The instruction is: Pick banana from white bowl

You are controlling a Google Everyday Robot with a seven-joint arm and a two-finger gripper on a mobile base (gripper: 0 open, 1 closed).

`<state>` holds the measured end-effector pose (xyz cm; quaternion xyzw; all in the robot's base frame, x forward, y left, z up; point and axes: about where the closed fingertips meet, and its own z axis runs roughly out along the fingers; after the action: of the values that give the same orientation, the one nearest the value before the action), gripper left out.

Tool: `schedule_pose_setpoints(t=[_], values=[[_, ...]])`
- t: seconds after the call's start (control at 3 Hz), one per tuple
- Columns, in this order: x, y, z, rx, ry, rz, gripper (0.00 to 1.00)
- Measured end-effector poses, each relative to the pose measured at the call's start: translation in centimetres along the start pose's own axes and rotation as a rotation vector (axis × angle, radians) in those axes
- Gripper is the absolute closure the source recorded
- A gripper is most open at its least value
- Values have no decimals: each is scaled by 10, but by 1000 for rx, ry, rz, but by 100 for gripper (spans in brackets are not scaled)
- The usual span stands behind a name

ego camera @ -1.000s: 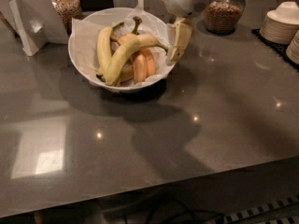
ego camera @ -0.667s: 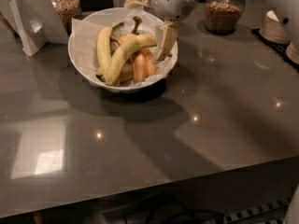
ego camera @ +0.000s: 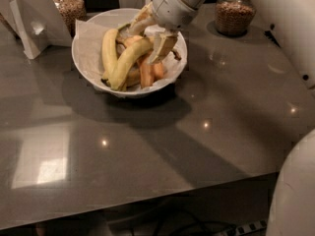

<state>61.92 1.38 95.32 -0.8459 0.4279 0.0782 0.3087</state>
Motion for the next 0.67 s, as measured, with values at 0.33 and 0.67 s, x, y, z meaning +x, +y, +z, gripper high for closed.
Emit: schedule_pose_setpoints(t=[0.33, 0.67], values=[[4, -1, 9, -17, -5, -5, 40], [5, -5, 15, -23, -13, -13, 39]])
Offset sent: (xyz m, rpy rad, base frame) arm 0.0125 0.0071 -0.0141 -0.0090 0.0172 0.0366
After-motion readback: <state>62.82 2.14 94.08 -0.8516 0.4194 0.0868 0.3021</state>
